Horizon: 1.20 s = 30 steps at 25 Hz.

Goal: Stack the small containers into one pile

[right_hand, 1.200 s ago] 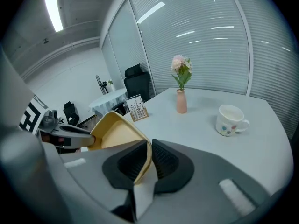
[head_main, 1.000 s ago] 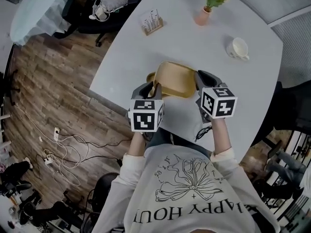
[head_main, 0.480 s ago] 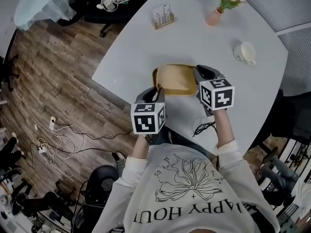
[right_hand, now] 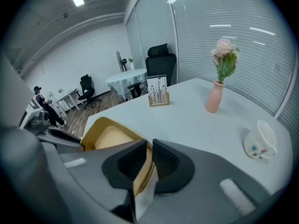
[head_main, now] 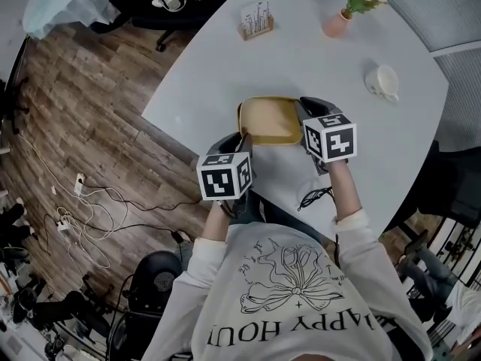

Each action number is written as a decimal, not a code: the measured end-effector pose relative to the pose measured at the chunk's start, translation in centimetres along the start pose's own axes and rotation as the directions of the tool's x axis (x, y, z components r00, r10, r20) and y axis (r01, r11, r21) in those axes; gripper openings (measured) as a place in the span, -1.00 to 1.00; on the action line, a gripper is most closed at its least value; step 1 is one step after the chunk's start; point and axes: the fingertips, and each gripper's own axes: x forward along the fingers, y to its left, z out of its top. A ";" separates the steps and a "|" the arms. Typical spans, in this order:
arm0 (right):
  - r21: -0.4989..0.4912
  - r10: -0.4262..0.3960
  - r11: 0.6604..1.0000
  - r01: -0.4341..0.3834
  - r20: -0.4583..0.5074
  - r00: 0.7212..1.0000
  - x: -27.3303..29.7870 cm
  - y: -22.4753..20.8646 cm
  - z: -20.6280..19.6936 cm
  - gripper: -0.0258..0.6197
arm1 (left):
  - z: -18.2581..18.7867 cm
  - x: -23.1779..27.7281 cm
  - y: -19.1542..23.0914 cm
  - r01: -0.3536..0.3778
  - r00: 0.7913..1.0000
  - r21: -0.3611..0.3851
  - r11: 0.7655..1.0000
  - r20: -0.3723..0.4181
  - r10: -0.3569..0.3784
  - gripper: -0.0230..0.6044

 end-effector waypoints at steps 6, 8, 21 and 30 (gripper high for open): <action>-0.007 0.015 1.000 -0.015 -0.017 1.000 0.8 -0.2 -0.2 -0.76 | -0.4 0.6 0.2 -0.007 1.000 -0.026 1.000 -0.011 0.006 -0.69; -0.013 0.018 1.000 -0.019 -0.026 1.000 1.1 -0.2 -0.3 -0.75 | -0.5 0.6 0.3 -0.007 1.000 -0.033 0.999 -0.017 0.006 -0.69; -0.041 0.006 0.999 -0.010 -0.095 0.995 3.5 -0.2 -1.4 -0.70 | -2.0 1.2 0.5 -0.010 0.998 -0.068 0.998 -0.068 0.006 -0.65; 0.046 0.048 0.998 -0.047 -0.019 0.999 3.3 0.1 -0.5 -0.35 | -0.8 1.0 0.6 -0.065 0.998 0.018 0.998 -0.025 0.066 -0.47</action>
